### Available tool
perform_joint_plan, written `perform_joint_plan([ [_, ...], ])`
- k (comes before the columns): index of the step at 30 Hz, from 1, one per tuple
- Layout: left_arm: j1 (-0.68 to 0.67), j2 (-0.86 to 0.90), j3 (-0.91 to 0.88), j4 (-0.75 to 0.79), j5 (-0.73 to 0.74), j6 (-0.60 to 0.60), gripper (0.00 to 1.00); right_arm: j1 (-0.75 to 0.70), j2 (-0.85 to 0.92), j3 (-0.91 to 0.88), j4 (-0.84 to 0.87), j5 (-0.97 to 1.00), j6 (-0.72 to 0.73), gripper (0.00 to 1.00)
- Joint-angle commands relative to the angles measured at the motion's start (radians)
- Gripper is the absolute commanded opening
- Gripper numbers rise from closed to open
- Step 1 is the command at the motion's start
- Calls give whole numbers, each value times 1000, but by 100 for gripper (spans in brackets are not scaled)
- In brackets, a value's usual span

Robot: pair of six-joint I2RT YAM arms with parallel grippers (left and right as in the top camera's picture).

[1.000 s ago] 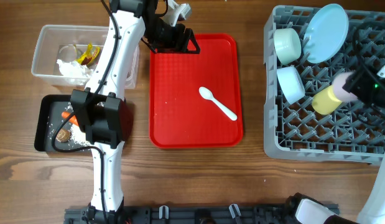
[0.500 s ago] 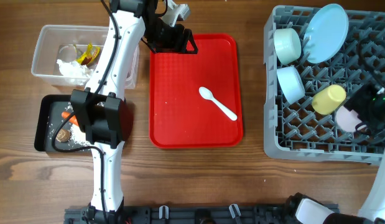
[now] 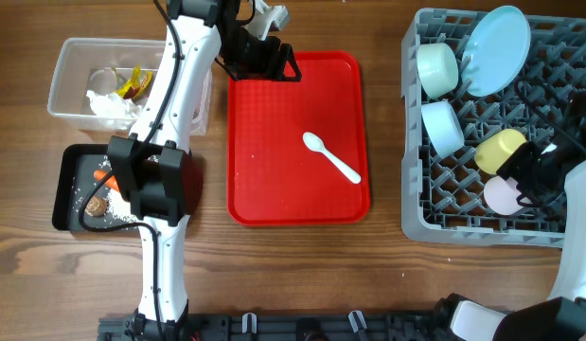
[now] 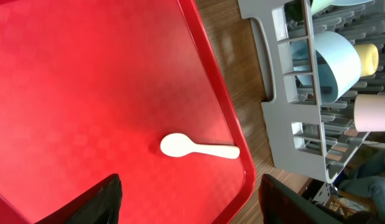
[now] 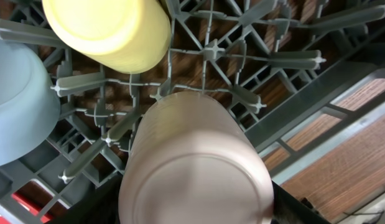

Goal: Sort waste into correct bins and load items into the dishwasher rack
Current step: 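Lower the pink cup into the rack with the right gripper, release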

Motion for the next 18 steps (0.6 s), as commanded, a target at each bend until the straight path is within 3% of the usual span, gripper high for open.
perform_joint_plan([
  [1, -6, 15, 4, 3, -13, 6, 72, 4, 37, -8, 5, -8, 16, 66],
  [4, -6, 15, 4, 4, -19, 6, 73, 4, 43, -8, 7, -8, 16, 67],
  [7, -6, 15, 4, 6, -19, 6, 74, 4, 43, -8, 8, -8, 15, 76],
  [11, -6, 15, 4, 6, -19, 6, 75, 4, 43, -8, 10, -8, 15, 98],
  [18, -5, 15, 4, 5, -21, 5, 77, 17, 22, 90, -15, -116, -59, 100],
])
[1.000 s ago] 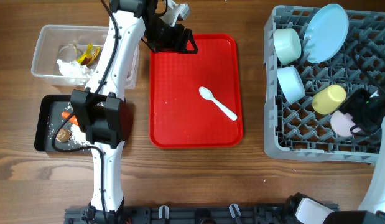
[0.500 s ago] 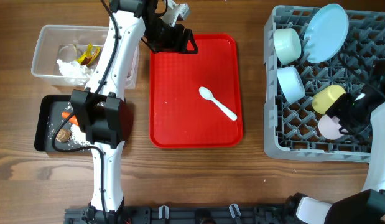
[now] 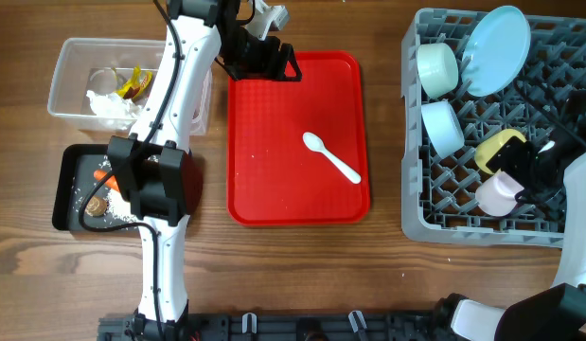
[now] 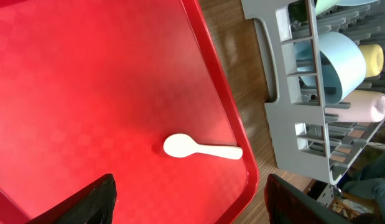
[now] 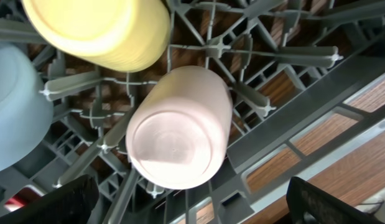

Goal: Sort waste into correct bins and load items into the dishwasher rack
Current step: 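Lower the pink cup into the rack with the right gripper, release, then grasp the white spoon on the red tray with the right gripper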

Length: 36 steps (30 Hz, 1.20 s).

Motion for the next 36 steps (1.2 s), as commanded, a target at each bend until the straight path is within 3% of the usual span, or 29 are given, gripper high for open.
perform_joint_plan([
  [1, -1, 15, 4, 2, -10, 5, 78, 35, -30, 127, -17, -135, -98, 100],
  [6, 76, 14, 4, -2, -9, -74, 88, 274, -56, 332, -13, -245, -187, 100],
  [9, 142, 14, 4, -10, -10, -127, 100, 451, -25, 358, 30, -241, -178, 100],
  [15, 235, 14, 4, -51, -26, -127, 100, 727, 196, 357, 123, -190, -175, 99],
  [19, 243, 14, 4, -81, -55, -127, 100, 785, 345, 357, 161, -183, -179, 95],
  [27, 240, 14, 4, -87, -71, -127, 100, 866, 589, 354, 206, -191, -263, 74],
  [32, 240, 14, 4, -88, -71, -127, 100, 878, 654, 320, 274, -192, -283, 59],
  [36, 240, 14, 4, -88, -71, -127, 100, 878, 660, 266, 362, -191, -284, 56],
])
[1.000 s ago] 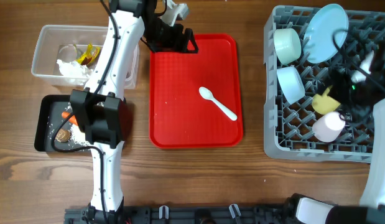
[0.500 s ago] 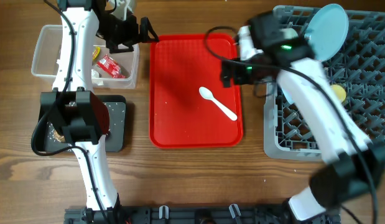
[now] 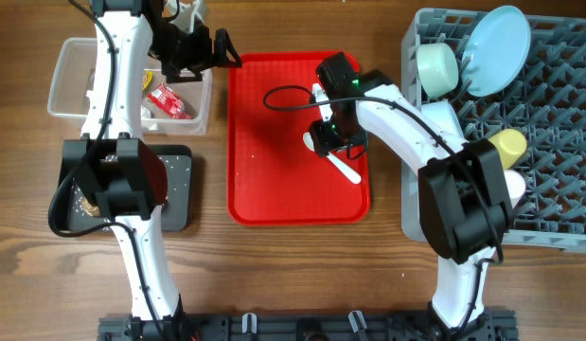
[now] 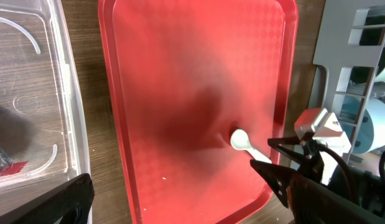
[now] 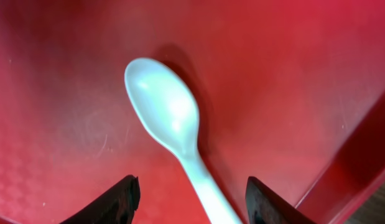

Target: Sort waste into correct bins and load items into the dishwasher rack

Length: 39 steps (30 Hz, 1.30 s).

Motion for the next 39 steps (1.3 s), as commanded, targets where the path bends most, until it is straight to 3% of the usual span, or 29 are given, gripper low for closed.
perform_joint_plan([
  [1, -2, 14, 4, -1, -7, -6, 100, 2, 26, -52, 64, 9, -20, 56],
  [9, -2, 14, 4, 0, -8, -6, 100, 2, 26, -162, 201, -14, -19, 43],
  [13, -2, 14, 4, 6, -7, -6, 100, 2, 26, -184, 224, -14, -16, 14],
  [15, -2, 14, 4, 7, -8, -6, 100, 2, 26, -198, 230, -14, -16, 5],
  [24, -2, 14, 4, 7, -8, -6, 100, -5, -5, -190, 196, -67, 11, 4],
  [28, -2, 14, 4, 7, -8, -6, 100, -76, -187, -62, 68, -70, 46, 4],
  [34, -2, 14, 4, 7, -8, -6, 100, -458, -635, 101, -97, -8, 147, 4],
  [39, -2, 14, 4, 7, -7, -6, 100, -888, -740, 89, -249, 136, 374, 5],
])
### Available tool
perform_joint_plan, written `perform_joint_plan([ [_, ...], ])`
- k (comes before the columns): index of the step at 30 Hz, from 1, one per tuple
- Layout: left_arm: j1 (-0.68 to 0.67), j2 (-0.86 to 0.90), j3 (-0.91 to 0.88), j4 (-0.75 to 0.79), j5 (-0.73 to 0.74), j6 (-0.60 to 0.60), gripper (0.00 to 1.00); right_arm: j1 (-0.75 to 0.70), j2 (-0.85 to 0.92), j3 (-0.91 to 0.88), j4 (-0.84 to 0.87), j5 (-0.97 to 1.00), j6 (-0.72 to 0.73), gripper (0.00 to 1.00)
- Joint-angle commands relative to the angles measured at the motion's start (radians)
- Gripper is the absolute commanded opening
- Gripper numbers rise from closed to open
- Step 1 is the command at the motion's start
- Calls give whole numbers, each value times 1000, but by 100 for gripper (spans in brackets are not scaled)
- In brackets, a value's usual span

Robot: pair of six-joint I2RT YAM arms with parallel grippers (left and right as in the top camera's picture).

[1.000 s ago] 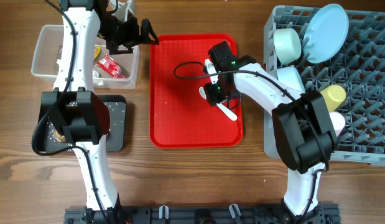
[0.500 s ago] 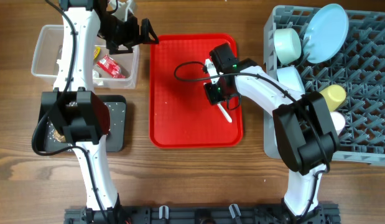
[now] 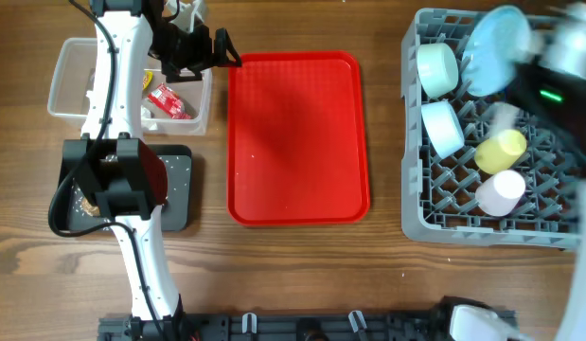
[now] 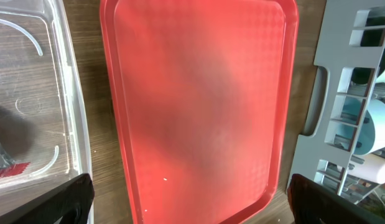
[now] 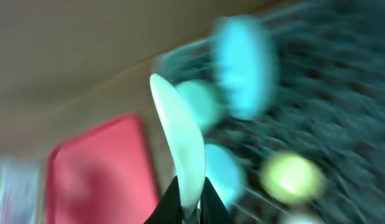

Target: Sort waste into correct bins and load items into the dishwasher rack

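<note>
The white spoon [image 5: 176, 130] stands upright between the fingers of my right gripper [image 5: 189, 186], which is shut on its handle. That view is badly blurred, with the red tray [image 5: 92, 168] and the rack's cups behind. In the overhead view the right arm [image 3: 558, 57] is a blur above the grey dishwasher rack [image 3: 416, 223]. The red tray [image 3: 297, 137] lies bare. My left gripper [image 3: 203, 49] hangs open between the clear bin [image 3: 65, 57] and the tray's far left corner; in its own view the left gripper [image 4: 189, 199] has nothing between its fingers.
The rack holds a mint cup [image 3: 436, 68], a blue cup [image 3: 442, 128], a yellow cup [image 3: 501, 149], a pink cup [image 3: 501, 194] and a blue plate [image 3: 491, 38]. A red wrapper [image 3: 168, 99] lies in the clear bin. A dark bin [image 3: 174, 189] sits under the left arm.
The spoon has left the red tray and is now in my shut right gripper, which has gone from the tray to above the rack. The left arm has not moved.
My right gripper was at the pink cup in the rack, then stood open with the cup lying there. Later it was open over the spoon on the tray, with the left gripper by the clear bin. Now it holds the spoon over the rack.
</note>
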Motion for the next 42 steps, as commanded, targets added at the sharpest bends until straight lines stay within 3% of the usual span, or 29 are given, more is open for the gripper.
perform_joint_plan([
  [1, -2, 14, 4, 2, -4, -6, 100, -230, 41, -52, -61, 106, 213, 4],
  [2, -2, 14, 4, 2, -4, -6, 100, -331, 54, -111, -57, 112, 287, 4],
  [5, -2, 14, 4, 2, -4, -6, 100, -431, 76, -239, -21, 111, 408, 4],
  [11, -2, 14, 4, 2, -4, -6, 100, -519, 98, -512, 164, 112, 514, 4],
  [20, -2, 14, 4, 2, -4, -6, 100, -528, 98, -567, 207, 158, 560, 6],
  [22, -2, 14, 4, 2, -4, -6, 100, -528, 98, -567, 201, 161, 559, 17],
  [23, -2, 14, 4, 2, -4, -6, 100, -528, 98, -567, 199, 161, 559, 60],
  [24, -2, 14, 4, 2, -4, -6, 100, -528, 98, -567, 200, 161, 557, 84],
  [25, -2, 14, 4, 2, -4, -6, 100, -528, 98, -567, 200, 161, 556, 93],
  [26, -2, 14, 4, 2, -4, -6, 100, -528, 98, -567, 199, 160, 554, 95],
  [32, -2, 14, 4, 2, -4, -6, 100, -527, 55, -549, 212, -6, 327, 100],
  [37, -2, 14, 4, 2, -4, -5, 100, -484, -101, -454, 256, -588, -133, 100],
  [39, -2, 14, 4, 2, -4, -6, 100, -367, -205, -423, 248, -741, -268, 100],
  [42, -2, 14, 4, 2, -4, -6, 100, -162, -336, -422, 248, -713, -282, 100],
])
